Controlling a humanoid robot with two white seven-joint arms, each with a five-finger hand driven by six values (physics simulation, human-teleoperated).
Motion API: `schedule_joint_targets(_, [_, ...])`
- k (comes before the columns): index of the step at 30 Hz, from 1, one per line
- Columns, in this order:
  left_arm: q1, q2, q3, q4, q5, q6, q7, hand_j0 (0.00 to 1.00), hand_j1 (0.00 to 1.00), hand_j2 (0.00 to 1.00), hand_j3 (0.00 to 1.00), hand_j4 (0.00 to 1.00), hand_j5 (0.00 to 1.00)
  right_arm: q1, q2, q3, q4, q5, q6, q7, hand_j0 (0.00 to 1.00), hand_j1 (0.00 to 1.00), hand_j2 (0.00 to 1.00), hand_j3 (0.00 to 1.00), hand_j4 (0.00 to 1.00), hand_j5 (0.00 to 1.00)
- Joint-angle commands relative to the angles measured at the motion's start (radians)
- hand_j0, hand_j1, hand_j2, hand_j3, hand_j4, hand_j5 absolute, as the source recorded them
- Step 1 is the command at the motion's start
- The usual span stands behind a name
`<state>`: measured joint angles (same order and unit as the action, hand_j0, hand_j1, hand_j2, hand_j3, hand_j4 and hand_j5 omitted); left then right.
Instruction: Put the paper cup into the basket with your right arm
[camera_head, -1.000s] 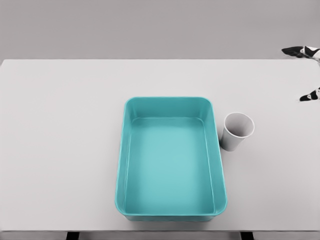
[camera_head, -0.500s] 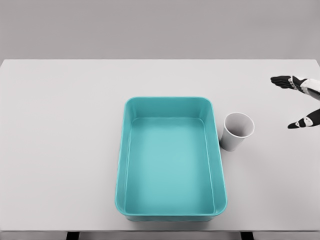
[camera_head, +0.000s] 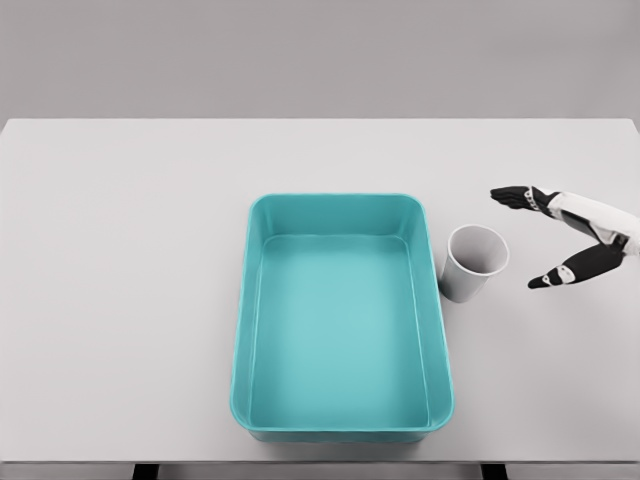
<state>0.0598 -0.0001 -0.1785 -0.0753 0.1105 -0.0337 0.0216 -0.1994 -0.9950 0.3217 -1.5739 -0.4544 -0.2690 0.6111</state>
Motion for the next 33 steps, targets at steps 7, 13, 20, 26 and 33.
schedule_joint_targets(7, [0.000,0.000,-0.001,0.000,0.000,0.000,0.000,1.00,1.00,1.00,1.00,1.00,1.00,-0.002,0.010,0.030,-0.008,-0.007,-0.004,0.000,1.00,1.00,1.00,1.00,1.00,1.00])
schedule_joint_targets(13, [0.000,0.000,0.001,0.000,0.000,0.000,0.000,1.00,1.00,1.00,1.00,1.00,1.00,-0.006,0.022,0.046,0.000,-0.015,0.002,0.000,1.00,1.00,1.00,1.00,1.00,1.00])
schedule_joint_targets(20, [0.000,0.000,0.000,0.000,0.000,0.000,0.000,1.00,1.00,1.00,1.00,1.00,1.00,-0.012,0.091,0.063,0.051,-0.043,0.001,0.000,1.00,1.00,1.00,1.00,1.00,1.00])
schedule_joint_targets(26, [0.000,0.000,-0.001,0.000,0.000,0.000,0.000,1.00,1.00,1.00,1.00,1.00,1.00,-0.014,0.091,0.069,0.052,-0.043,0.002,0.000,1.00,1.00,1.00,1.00,1.00,1.00])
schedule_joint_targets(33, [0.000,0.000,0.000,0.000,0.000,0.000,0.000,1.00,1.00,1.00,1.00,1.00,1.00,-0.014,0.093,0.077,0.049,-0.041,0.004,0.000,1.00,1.00,1.00,1.00,1.00,1.00])
